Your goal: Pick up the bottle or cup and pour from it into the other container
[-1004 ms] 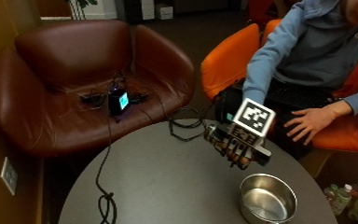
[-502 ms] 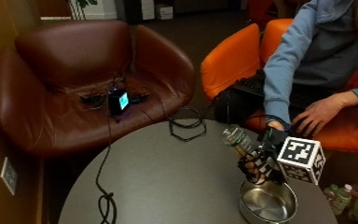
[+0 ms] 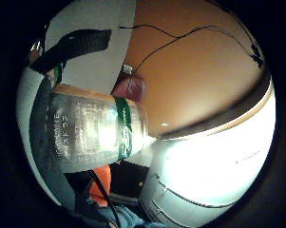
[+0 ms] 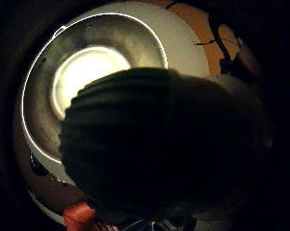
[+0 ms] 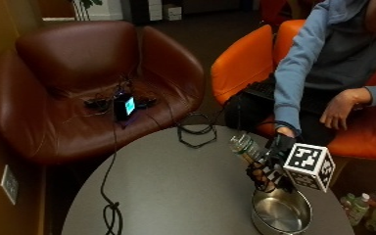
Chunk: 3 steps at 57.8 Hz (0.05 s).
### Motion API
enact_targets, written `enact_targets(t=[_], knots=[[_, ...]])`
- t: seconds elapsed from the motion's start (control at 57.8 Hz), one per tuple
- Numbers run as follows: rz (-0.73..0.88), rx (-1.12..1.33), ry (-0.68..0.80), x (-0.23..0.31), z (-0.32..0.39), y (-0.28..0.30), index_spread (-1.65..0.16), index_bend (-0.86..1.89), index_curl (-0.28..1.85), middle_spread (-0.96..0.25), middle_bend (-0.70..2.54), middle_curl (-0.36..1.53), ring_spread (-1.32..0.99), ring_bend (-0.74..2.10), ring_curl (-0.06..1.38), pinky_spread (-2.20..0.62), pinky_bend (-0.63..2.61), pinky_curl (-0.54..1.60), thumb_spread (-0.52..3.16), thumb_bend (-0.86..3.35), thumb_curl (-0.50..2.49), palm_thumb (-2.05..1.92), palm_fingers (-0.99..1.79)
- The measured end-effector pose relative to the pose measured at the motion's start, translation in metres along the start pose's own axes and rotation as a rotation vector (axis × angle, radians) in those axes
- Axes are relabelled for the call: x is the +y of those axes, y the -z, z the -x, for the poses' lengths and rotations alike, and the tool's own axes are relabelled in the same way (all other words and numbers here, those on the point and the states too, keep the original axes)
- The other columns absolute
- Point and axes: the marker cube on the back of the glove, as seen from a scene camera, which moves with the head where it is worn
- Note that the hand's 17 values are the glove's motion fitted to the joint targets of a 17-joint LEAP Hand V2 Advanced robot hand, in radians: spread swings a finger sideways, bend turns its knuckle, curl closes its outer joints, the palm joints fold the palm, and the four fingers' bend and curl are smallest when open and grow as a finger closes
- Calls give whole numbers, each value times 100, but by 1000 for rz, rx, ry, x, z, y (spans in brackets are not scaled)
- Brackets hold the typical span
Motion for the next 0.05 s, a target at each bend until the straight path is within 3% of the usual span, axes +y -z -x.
enact_targets(t=[0.052], knots=[[5,-9,10,1,-1,0,-26,14,41,-15,28,52,-26,33,45,-21,29,38,29,-4,74,96,113]])
